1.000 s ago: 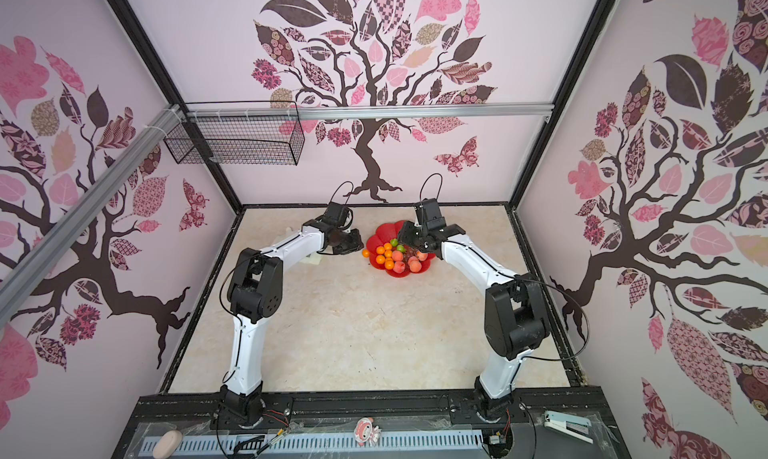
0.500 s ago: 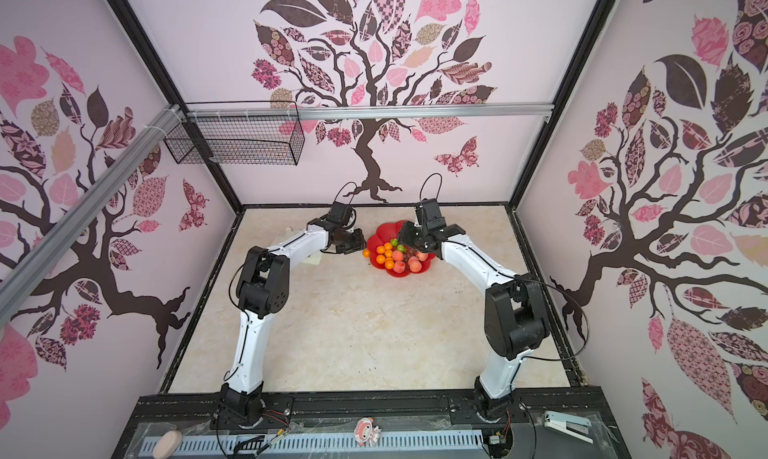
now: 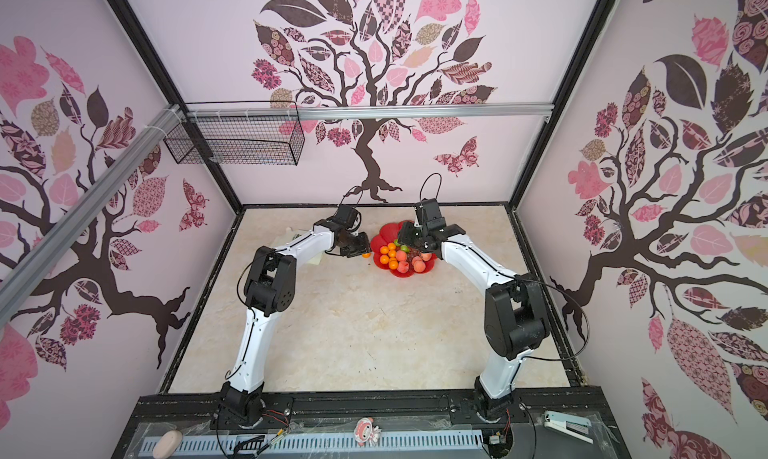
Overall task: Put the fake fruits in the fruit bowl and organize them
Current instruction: 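Lift the kumquat and carry it over the bowl with the left gripper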
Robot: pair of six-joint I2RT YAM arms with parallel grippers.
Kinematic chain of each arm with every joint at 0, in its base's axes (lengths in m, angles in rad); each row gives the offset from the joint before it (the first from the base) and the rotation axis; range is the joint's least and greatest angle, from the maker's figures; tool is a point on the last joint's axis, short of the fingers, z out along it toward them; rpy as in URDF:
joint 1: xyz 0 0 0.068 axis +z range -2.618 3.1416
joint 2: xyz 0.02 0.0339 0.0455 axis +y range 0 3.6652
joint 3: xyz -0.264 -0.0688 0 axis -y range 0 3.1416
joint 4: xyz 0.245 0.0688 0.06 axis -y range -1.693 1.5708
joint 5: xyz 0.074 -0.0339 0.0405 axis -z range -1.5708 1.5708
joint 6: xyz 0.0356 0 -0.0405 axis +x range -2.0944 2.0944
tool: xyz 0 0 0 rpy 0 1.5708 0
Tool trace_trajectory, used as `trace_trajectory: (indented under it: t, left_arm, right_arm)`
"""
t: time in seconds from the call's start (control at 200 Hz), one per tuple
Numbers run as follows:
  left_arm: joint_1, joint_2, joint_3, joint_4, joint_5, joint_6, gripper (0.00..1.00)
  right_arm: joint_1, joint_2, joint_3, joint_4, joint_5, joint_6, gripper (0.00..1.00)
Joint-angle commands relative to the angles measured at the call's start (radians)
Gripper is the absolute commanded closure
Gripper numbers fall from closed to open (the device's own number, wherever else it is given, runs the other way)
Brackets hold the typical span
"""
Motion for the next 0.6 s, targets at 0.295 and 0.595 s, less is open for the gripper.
trace_trajectory:
  t: [0.295, 0.595]
  left_arm:
    - [-0.039, 0.043, 0.089, -0.108, -0.074, 0.069, 0.56]
    - [-0.039, 0.04, 0.095, -0.125, -0.097, 0.077, 0.62]
  right_arm:
    - [0.003, 0.01, 0.014, -0.016, 0.007, -0.023, 0.46]
    - [0.001, -0.02, -0.02, -0.015, 0.021, -0.028, 0.46]
